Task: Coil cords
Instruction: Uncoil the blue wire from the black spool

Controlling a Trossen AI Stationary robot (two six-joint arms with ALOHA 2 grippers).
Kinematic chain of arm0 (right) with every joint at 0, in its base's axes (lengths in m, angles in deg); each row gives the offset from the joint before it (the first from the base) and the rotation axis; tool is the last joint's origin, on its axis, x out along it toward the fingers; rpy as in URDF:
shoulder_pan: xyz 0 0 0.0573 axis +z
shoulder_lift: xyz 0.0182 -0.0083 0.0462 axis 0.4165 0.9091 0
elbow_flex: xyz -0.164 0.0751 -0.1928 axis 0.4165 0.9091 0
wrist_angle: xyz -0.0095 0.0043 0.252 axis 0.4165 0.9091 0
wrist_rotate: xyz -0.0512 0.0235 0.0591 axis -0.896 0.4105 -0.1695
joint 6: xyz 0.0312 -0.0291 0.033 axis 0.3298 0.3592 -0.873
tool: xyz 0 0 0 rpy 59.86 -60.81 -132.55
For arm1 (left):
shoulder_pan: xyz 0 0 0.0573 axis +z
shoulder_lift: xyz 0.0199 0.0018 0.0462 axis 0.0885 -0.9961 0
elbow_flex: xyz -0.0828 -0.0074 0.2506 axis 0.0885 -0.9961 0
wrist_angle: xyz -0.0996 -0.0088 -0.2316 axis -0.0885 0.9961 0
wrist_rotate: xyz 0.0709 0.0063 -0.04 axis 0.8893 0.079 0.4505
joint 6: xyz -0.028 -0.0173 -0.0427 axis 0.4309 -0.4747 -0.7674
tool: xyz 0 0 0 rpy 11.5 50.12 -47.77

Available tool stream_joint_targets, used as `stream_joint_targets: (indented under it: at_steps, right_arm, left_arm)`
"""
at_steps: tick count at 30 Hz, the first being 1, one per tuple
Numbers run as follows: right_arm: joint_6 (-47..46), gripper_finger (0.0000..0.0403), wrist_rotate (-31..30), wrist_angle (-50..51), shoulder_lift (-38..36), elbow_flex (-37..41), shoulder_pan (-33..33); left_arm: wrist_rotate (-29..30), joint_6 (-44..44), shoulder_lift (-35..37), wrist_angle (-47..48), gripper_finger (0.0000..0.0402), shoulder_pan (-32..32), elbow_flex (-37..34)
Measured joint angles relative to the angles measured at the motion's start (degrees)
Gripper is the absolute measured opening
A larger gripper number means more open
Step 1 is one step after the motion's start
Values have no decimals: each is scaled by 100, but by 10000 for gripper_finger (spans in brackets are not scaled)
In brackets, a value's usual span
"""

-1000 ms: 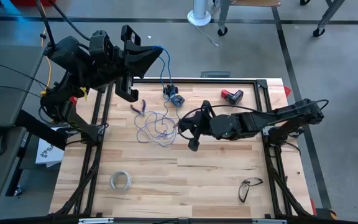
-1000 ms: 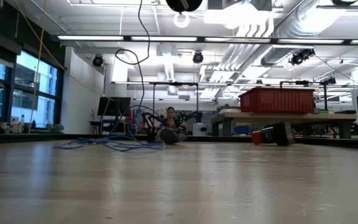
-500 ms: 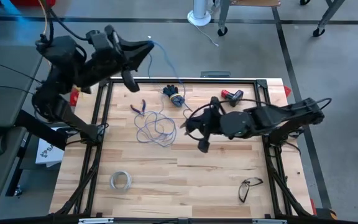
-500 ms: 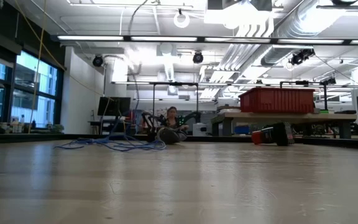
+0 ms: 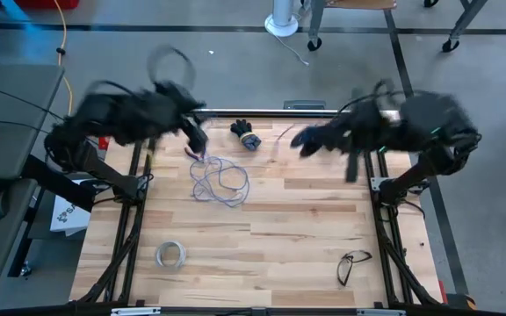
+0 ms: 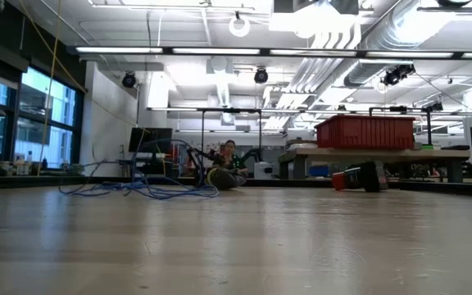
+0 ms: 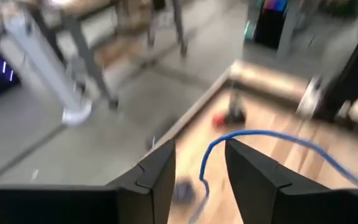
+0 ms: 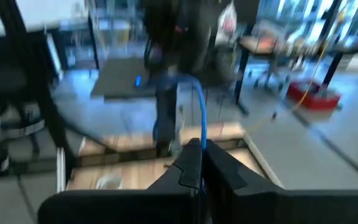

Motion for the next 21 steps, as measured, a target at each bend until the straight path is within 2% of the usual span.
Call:
stream_joint_targets:
  at_steps: [4, 7, 13, 15, 17, 19, 21]
  right_arm:
    - [294, 0, 97, -563, -294, 98, -197]
    - [274, 0, 223, -587, -371, 55, -316]
    - [279, 0, 388, -585, -355, 64, -340]
    - [315, 0, 407, -583, -347, 64, -338]
    - [317, 0, 410, -579, -342, 67, -340]
    - [328, 0, 411, -577, -342, 68, -340]
    - [391, 0, 469, -582, -344, 68, -340]
  left_arm:
    - [-58, -667, 62, -74, 149, -113, -1393]
    - [-282, -1144, 142, -705, 154, -295, -2646]
    - [-1429, -2271, 165, -2878, 159, -828, -4974]
    - [-1908, -2655, 160, -3562, 159, -942, -5272]
    - [-2012, -2727, 226, -4157, 159, -976, -5244]
    - [-1842, -2377, 302, -4945, 159, -962, -5071]
    - [-1839, -1632, 306, -5665, 159, -847, -4824]
